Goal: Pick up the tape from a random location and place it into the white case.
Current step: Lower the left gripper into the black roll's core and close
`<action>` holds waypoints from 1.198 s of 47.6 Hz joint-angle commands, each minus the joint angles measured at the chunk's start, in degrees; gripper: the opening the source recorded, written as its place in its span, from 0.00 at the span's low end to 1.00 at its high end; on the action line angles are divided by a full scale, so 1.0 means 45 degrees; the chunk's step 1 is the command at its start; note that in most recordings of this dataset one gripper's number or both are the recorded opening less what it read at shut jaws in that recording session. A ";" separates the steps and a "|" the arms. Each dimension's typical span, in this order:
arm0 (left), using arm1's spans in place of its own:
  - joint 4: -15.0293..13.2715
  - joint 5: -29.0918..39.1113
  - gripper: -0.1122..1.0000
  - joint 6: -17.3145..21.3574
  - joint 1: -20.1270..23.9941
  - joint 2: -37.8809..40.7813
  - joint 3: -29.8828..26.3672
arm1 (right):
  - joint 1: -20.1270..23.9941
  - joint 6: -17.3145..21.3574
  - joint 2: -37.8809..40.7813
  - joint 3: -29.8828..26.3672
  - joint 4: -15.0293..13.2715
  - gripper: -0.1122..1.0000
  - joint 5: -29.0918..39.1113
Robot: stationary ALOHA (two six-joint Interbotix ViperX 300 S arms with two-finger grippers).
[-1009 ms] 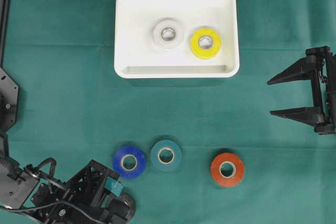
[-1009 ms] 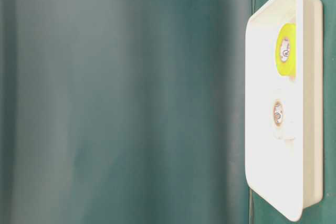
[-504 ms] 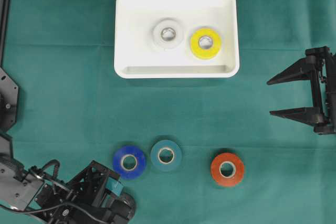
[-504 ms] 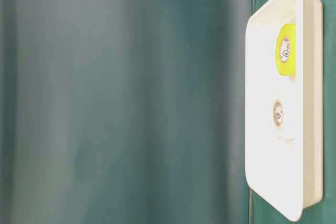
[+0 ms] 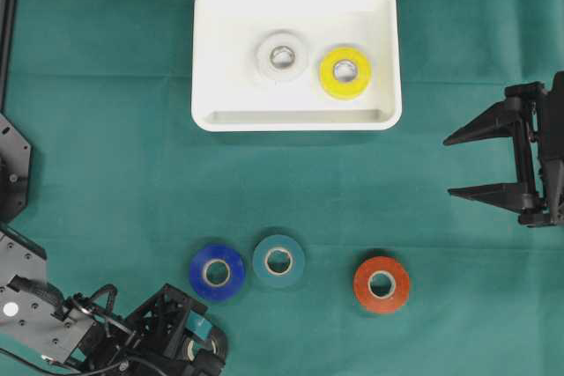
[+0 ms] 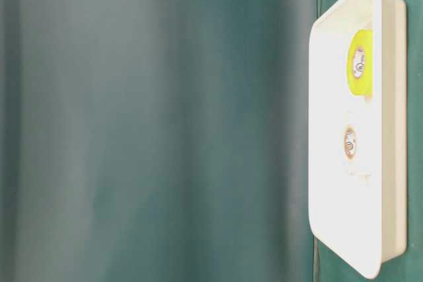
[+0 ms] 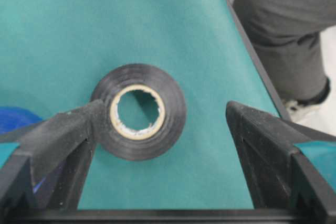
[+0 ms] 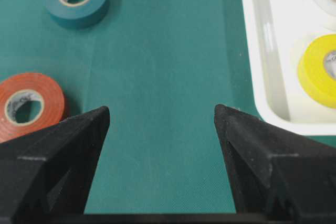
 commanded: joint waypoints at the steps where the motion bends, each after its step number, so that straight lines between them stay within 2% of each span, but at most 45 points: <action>1: 0.0000 -0.0410 0.97 0.0020 -0.0137 -0.0059 0.0020 | -0.0020 -0.0020 0.0078 -0.0273 -0.0039 0.79 -0.0098; 23: 0.0020 -0.2227 0.97 0.0215 -0.0449 0.1270 0.0566 | -0.0020 -0.0020 0.0332 -0.0254 -0.0039 0.79 -0.0137; 34: 0.0039 -0.2305 0.96 0.0449 -0.0449 0.1973 0.0566 | -0.0020 -0.0020 0.0352 -0.0254 -0.0039 0.77 -0.0137; 50: 0.0020 -0.2324 0.96 0.0449 -0.0352 0.2051 0.0742 | -0.0020 -0.0020 0.0352 -0.0254 -0.0039 0.77 -0.0137; 53: 0.0020 -0.2324 0.95 0.0449 -0.0313 0.2031 0.0742 | -0.0020 -0.0020 0.0352 -0.0254 -0.0039 0.77 -0.0137; 57: 0.0020 -0.2324 0.86 0.0430 -0.0215 0.1992 0.0723 | -0.0020 -0.0020 0.0352 -0.0254 -0.0039 0.77 -0.0137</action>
